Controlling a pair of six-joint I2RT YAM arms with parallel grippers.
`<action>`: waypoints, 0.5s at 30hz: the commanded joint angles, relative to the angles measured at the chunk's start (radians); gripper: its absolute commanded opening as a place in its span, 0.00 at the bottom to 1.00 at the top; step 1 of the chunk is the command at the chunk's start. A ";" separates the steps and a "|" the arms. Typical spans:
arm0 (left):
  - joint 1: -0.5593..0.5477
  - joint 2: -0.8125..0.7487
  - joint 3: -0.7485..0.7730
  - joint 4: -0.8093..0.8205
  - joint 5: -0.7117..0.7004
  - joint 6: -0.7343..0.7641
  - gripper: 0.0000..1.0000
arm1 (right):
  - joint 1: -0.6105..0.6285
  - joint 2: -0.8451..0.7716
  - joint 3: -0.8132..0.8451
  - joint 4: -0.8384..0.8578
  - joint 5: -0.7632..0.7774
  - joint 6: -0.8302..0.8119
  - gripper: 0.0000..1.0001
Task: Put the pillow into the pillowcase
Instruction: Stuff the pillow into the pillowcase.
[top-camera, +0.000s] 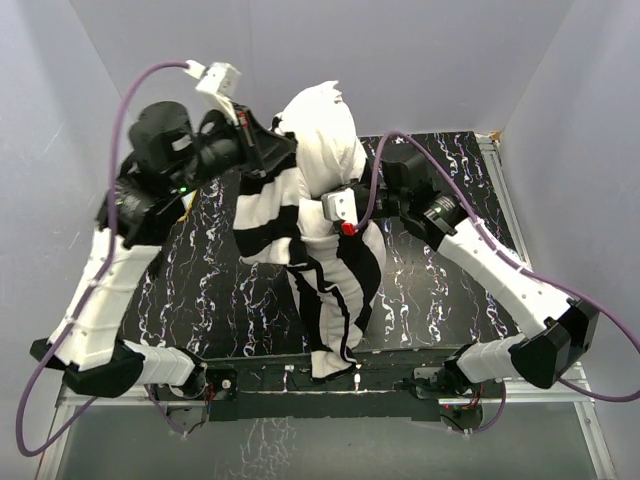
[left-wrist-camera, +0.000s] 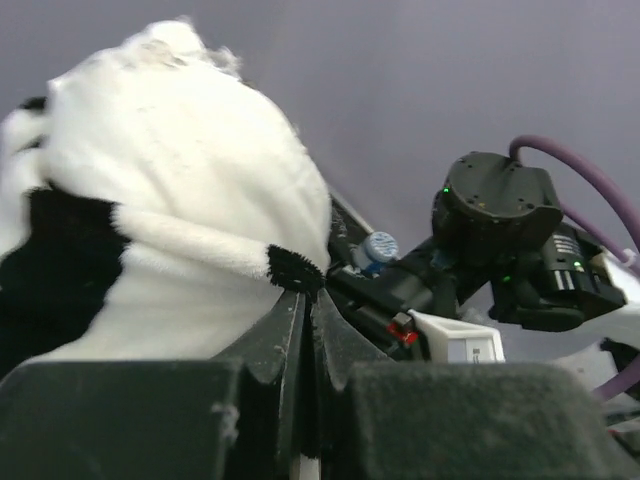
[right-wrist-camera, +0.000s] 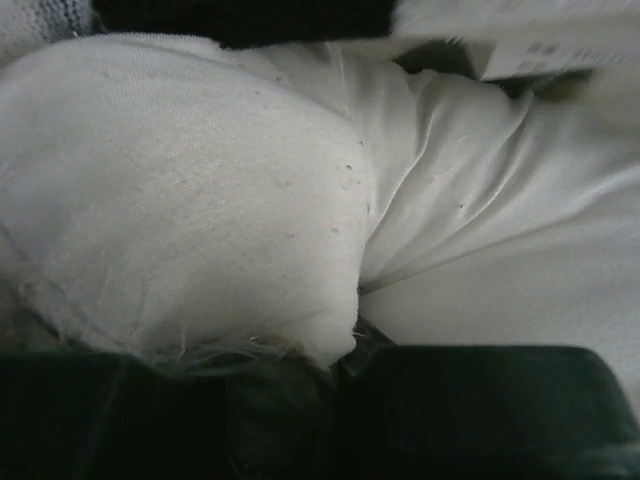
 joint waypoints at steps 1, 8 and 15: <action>0.007 0.010 -0.204 0.422 0.271 -0.195 0.00 | -0.007 0.143 0.030 -0.405 -0.002 0.107 0.23; 0.065 0.029 -0.512 0.665 0.342 -0.302 0.00 | 0.004 0.236 0.407 -0.589 -0.245 0.131 0.52; 0.141 -0.028 -0.633 0.596 0.339 -0.267 0.00 | -0.016 0.182 0.669 -0.621 -0.228 0.230 0.82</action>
